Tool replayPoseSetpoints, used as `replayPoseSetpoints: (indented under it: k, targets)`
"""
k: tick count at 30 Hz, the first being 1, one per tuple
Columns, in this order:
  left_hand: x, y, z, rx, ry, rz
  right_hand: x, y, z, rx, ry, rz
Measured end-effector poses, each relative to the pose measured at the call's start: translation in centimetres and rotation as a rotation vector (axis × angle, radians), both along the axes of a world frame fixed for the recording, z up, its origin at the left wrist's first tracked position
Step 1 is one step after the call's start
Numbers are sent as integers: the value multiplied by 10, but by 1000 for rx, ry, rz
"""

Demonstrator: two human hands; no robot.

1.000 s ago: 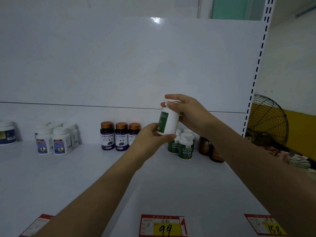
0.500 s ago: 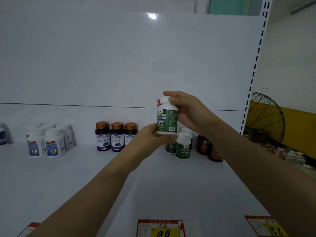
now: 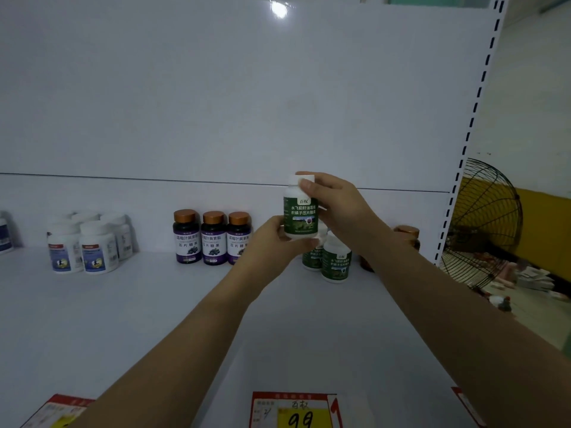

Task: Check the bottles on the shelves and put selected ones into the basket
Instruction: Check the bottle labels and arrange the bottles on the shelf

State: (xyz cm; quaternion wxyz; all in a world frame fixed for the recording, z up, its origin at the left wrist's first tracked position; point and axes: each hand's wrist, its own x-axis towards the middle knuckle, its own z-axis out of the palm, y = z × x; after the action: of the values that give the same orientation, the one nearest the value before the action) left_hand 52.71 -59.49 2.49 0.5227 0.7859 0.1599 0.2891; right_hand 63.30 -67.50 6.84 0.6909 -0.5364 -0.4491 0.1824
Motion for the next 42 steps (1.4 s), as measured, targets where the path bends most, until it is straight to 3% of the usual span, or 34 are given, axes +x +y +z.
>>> replayPoseSetpoints:
  k: [6, 11, 20, 26, 30, 33, 37, 42]
  targets:
    - [4, 3, -14, -54, -39, 12, 2, 9, -15, 29, -15, 31]
    - [10, 5, -15, -57, -51, 17, 6, 10, -14, 38, -62, -68]
    - [11, 5, -16, -78, -107, -23, 14, 4, -11, 35, 28, 6]
    - [9, 10, -19, -18, -184, 75, 7, -3, -11, -107, -311, -103]
    - [3, 9, -7, 77, -449, 182, -19, -2, -6, 156, -613, -181]
    - [-4, 3, 3, 44, -599, 273, -34, 2, -8, 294, -892, -330]
    - [-9, 0, 3, 42, -672, 269, -38, 1, -12, 339, -942, -386]
    - [-9, 3, 2, 91, -602, 246, -37, -2, -8, 347, -929, -398]
